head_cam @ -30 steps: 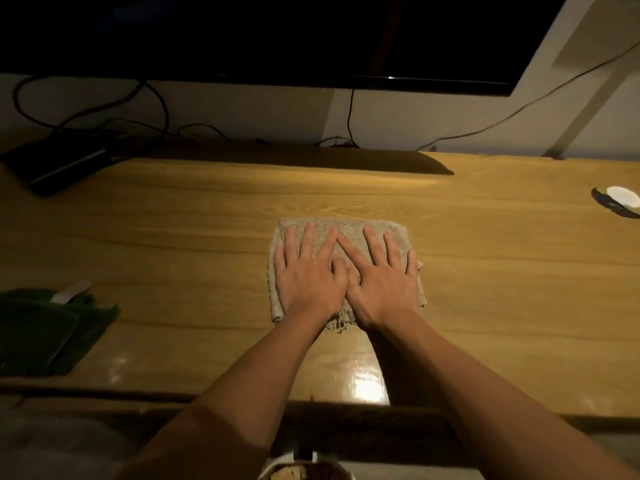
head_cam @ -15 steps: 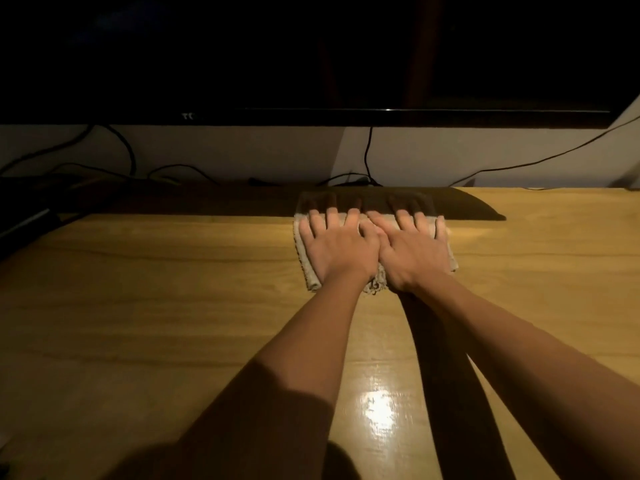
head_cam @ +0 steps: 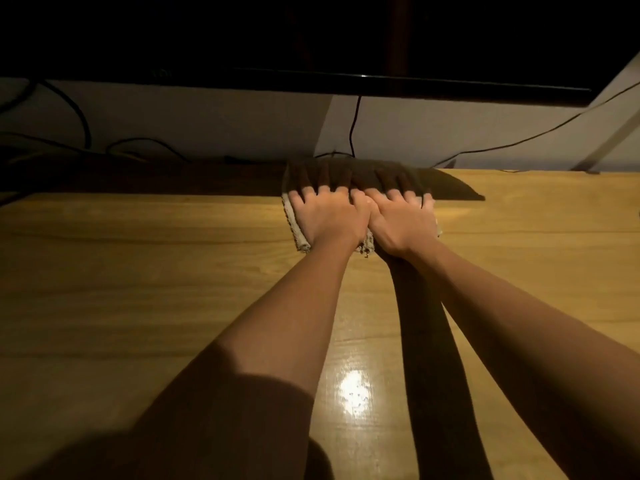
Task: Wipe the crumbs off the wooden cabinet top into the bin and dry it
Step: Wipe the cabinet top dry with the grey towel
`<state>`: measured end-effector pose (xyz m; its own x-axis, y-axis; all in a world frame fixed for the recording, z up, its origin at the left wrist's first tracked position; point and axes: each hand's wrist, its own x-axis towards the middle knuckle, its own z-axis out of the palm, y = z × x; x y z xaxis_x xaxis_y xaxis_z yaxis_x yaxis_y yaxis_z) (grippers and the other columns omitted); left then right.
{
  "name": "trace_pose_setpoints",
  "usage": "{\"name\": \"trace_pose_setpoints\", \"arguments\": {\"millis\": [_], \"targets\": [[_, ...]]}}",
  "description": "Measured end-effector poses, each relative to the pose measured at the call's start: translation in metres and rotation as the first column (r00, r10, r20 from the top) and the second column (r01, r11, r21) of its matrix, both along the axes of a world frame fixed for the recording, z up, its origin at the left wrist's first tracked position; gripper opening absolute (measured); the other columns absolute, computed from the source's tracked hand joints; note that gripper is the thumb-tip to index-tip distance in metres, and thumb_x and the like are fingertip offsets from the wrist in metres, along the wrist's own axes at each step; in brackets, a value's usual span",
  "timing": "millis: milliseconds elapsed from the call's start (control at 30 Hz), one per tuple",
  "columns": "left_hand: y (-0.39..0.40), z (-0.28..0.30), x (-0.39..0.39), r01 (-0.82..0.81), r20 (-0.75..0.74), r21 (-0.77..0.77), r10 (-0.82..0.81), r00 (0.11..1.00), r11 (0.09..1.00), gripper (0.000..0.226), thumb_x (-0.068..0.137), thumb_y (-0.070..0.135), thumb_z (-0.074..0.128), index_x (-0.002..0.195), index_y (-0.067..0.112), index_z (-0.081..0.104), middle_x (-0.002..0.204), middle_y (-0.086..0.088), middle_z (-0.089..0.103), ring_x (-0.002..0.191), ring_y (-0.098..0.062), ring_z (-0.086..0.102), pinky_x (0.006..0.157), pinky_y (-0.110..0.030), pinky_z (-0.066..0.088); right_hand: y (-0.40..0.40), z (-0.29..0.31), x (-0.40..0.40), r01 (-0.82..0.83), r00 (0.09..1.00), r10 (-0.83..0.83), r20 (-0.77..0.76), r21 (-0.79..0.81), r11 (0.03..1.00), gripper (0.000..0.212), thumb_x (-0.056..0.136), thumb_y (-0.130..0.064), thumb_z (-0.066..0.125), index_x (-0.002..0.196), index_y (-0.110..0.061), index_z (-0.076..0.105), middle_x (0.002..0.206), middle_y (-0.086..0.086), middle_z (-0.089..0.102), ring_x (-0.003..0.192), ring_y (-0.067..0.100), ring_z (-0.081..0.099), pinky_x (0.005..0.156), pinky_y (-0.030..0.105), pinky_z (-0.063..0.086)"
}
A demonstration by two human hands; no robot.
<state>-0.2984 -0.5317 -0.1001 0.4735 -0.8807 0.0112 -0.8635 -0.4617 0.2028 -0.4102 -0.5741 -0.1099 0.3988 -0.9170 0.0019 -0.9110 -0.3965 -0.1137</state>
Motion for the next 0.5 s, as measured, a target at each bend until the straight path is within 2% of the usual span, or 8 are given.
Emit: {"name": "trace_pose_setpoints", "arguments": {"millis": [100,200,333,500], "targets": [[0.024,-0.005,-0.009,0.059,-0.011,-0.073,-0.060,0.998,0.996,0.053,0.100,0.049,0.019,0.147,0.038,0.042,0.157,-0.002,0.040,0.148,-0.033,0.025,0.119,-0.052,0.013,0.023,-0.006,-0.016,-0.010,1.000,0.010,0.009,0.020,1.000,0.053,0.104,-0.058,0.004,0.156,-0.054,0.012,0.170,0.000,0.016,0.157,0.029,0.007,0.121,0.061,-0.002],[0.056,-0.006,-0.025,0.089,-0.031,-0.072,-0.092,0.995,0.993,0.054,0.101,0.050,0.016,0.155,0.046,0.022,0.168,0.003,0.014,0.154,-0.032,0.001,0.121,-0.052,0.005,0.056,-0.005,-0.035,-0.008,1.000,0.007,0.023,0.056,0.998,0.050,0.104,-0.058,0.003,0.153,-0.061,0.000,0.171,-0.007,-0.004,0.157,0.025,-0.009,0.122,0.060,-0.008],[0.109,-0.004,-0.055,0.102,-0.051,-0.039,-0.104,0.993,0.994,0.056,0.102,0.051,0.011,0.157,0.046,0.007,0.169,0.006,-0.002,0.154,-0.031,-0.012,0.123,-0.051,-0.001,0.116,0.002,-0.066,0.002,1.000,-0.004,0.018,0.088,0.996,0.050,0.105,-0.055,0.006,0.154,-0.060,-0.003,0.170,-0.008,-0.011,0.156,0.023,-0.014,0.122,0.059,-0.011],[0.180,0.000,-0.104,0.121,-0.052,0.027,-0.120,0.991,0.992,0.057,0.100,0.052,0.010,0.156,0.047,0.000,0.168,0.008,-0.009,0.153,-0.030,-0.017,0.122,-0.051,-0.004,0.188,0.005,-0.117,-0.005,1.000,0.003,0.020,0.118,0.993,0.050,0.106,-0.053,0.010,0.154,-0.060,-0.004,0.170,-0.010,-0.012,0.156,0.022,-0.016,0.123,0.058,-0.010]]}}
